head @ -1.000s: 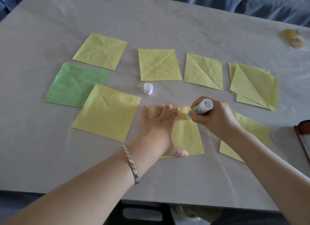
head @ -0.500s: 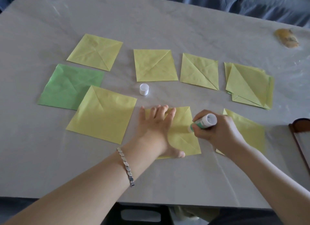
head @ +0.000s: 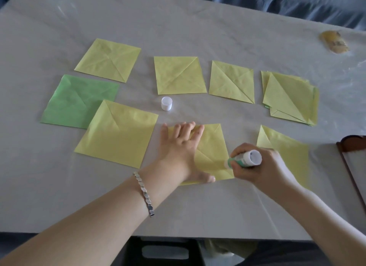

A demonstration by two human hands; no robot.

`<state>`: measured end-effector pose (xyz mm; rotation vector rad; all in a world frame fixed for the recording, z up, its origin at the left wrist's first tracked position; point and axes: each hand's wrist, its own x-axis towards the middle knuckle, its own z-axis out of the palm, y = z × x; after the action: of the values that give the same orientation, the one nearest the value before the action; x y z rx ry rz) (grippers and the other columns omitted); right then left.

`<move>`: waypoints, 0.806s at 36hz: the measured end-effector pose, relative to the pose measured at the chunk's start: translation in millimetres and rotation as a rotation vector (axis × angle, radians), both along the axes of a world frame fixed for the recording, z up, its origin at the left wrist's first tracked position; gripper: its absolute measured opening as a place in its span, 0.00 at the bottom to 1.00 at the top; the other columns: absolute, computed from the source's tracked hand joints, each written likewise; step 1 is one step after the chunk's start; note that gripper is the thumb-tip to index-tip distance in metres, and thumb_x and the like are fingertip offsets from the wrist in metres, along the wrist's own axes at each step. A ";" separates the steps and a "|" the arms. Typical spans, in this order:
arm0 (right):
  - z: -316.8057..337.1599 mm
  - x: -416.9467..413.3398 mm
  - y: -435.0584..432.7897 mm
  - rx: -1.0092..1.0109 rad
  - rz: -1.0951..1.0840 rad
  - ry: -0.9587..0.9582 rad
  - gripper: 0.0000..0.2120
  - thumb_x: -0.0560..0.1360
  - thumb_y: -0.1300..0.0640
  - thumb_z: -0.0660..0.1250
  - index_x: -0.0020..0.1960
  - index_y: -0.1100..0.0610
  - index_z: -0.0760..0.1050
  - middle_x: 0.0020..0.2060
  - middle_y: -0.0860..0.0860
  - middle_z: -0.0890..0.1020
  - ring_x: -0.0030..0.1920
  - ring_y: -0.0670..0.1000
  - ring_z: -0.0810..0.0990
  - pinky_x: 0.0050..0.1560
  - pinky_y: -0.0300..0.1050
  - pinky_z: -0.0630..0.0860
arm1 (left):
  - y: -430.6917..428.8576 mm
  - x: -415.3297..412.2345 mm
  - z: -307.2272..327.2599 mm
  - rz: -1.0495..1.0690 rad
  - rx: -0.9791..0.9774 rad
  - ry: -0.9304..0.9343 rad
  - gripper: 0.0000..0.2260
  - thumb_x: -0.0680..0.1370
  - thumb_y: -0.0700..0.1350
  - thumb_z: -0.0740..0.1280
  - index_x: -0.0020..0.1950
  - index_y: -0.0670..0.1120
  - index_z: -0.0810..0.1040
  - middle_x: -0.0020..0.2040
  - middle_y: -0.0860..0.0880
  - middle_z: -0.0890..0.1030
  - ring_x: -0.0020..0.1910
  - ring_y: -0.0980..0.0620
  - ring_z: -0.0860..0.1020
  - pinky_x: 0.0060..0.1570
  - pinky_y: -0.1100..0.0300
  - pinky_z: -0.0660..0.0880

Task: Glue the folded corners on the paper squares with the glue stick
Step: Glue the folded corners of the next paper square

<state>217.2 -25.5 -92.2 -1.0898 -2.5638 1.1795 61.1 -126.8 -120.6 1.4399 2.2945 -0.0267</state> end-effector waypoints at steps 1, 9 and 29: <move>0.0 3.9 -2.3 0.009 0.005 -0.003 0.09 0.65 0.62 0.73 0.35 0.50 0.76 0.32 0.46 0.78 0.29 0.44 0.71 0.29 0.31 0.67 | -0.4 -0.3 0.1 -0.001 0.005 0.000 0.54 0.63 0.73 0.65 0.77 0.52 0.38 0.76 0.52 0.43 0.74 0.49 0.43 0.72 0.43 0.40; 5.6 11.6 -7.6 -0.030 -0.104 0.031 0.10 0.65 0.64 0.73 0.34 0.50 0.76 0.27 0.41 0.77 0.27 0.41 0.71 0.28 0.29 0.67 | -11.9 -2.7 -4.8 -0.030 0.136 -0.063 0.54 0.64 0.74 0.64 0.76 0.54 0.34 0.77 0.52 0.45 0.75 0.52 0.42 0.72 0.45 0.37; -5.5 -60.4 -10.9 0.009 -0.066 0.109 0.05 0.67 0.59 0.71 0.38 0.56 0.75 0.26 0.47 0.73 0.26 0.43 0.68 0.26 0.31 0.65 | -49.5 -3.2 -9.5 0.130 0.177 -0.066 0.54 0.67 0.71 0.64 0.76 0.48 0.34 0.77 0.55 0.37 0.75 0.57 0.35 0.71 0.57 0.33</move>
<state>156.8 -36.4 -97.7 -1.0679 -2.4307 1.1764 57.9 -176.3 -130.1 1.3489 2.3798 0.2645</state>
